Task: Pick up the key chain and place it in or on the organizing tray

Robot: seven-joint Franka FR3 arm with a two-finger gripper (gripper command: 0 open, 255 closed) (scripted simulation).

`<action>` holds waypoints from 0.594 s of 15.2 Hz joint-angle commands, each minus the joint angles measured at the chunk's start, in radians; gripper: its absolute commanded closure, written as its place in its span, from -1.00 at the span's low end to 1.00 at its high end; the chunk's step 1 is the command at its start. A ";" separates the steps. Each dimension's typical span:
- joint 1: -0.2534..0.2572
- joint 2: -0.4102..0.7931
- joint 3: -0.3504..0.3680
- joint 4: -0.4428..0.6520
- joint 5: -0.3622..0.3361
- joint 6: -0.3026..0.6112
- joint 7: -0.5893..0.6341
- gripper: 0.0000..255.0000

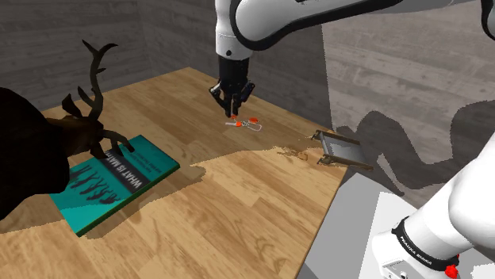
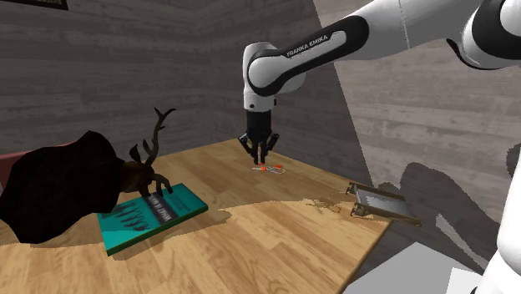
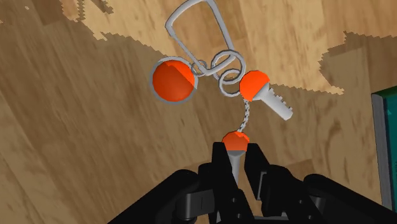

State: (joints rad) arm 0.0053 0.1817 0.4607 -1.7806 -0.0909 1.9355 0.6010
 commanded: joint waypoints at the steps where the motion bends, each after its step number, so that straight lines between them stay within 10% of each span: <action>1: -0.034 -0.083 -0.008 -0.103 0.039 0.030 -0.050 1.00; 9: -0.102 -0.369 -0.088 -0.408 0.160 0.072 -0.251 1.00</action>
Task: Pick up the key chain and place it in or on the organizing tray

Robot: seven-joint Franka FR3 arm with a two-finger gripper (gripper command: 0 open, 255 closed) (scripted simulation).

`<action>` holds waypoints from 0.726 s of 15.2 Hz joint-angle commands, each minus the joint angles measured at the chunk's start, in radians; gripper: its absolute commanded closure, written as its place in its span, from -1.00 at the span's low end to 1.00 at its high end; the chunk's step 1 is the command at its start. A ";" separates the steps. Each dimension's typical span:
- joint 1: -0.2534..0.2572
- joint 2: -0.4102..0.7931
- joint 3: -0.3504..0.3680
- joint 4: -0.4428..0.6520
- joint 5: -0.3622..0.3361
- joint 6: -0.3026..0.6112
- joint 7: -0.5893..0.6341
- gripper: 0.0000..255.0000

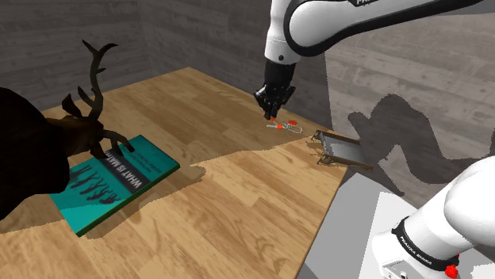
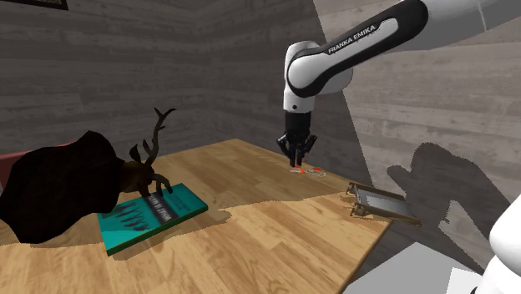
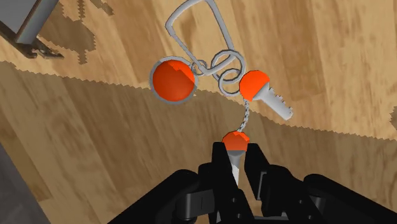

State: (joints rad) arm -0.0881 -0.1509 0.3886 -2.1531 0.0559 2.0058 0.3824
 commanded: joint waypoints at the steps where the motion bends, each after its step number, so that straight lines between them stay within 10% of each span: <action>1: -0.013 -0.069 -0.030 -0.069 0.022 0.003 -0.057 1.00; 11: -0.060 -0.364 -0.195 -0.338 0.040 -0.028 -0.291 1.00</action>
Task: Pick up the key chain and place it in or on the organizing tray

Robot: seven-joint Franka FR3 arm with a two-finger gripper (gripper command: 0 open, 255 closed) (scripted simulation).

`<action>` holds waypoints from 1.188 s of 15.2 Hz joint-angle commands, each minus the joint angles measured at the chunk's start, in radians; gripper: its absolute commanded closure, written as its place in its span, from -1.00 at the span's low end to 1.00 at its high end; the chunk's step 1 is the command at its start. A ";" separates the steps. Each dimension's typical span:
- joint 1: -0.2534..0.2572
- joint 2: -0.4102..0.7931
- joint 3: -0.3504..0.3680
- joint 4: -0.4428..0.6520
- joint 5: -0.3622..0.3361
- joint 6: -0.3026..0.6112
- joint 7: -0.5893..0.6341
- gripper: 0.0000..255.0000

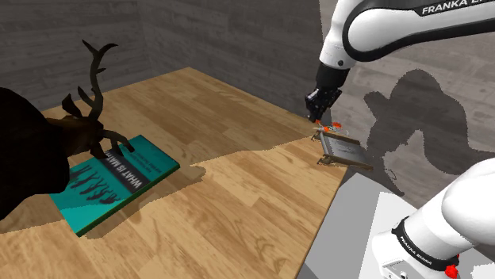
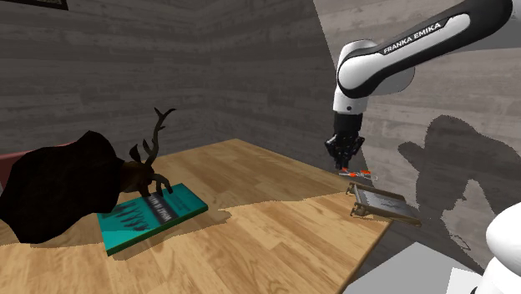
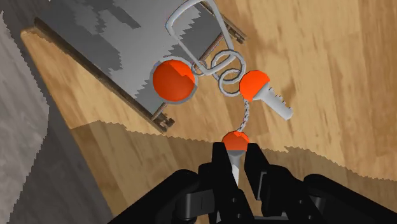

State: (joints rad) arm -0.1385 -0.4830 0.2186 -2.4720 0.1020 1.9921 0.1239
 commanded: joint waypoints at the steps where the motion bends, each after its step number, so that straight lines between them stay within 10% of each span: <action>1: -0.017 -0.058 -0.044 -0.040 -0.012 -0.021 -0.055 1.00; 6: -0.063 -0.183 -0.143 -0.132 -0.060 -0.056 -0.171 1.00; 18: -0.061 -0.123 -0.135 -0.258 -0.055 0.129 -0.171 1.00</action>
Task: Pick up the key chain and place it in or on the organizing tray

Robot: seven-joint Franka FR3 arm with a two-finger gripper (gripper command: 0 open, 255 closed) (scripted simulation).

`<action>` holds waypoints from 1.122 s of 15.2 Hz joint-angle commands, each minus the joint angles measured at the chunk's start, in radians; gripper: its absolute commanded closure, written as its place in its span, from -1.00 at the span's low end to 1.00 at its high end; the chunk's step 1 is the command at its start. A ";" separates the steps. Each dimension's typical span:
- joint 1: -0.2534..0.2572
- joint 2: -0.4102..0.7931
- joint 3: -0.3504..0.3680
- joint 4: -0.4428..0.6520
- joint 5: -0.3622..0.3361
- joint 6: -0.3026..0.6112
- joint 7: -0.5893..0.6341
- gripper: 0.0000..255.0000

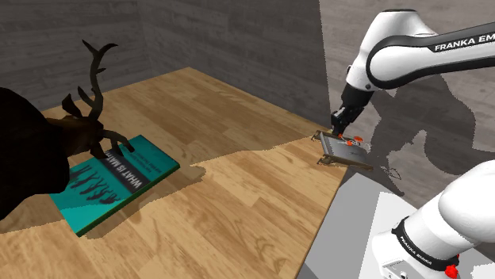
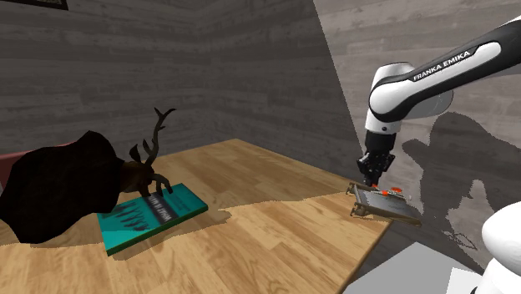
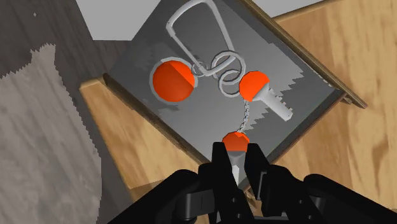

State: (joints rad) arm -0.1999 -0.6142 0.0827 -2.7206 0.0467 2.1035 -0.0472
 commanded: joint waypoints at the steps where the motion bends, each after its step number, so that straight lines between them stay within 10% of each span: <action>1: 0.000 0.015 0.002 -0.019 0.001 0.035 0.001 1.00; 10: 0.000 0.028 0.003 -0.033 0.002 0.062 0.001 1.00; 11: 0.000 0.028 0.003 -0.033 0.002 0.062 0.001 -1.00; 17: 0.000 0.009 0.001 -0.011 0.001 0.021 0.001 -1.00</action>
State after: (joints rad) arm -0.1999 -0.5942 0.0846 -2.7413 0.0475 2.1456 -0.0467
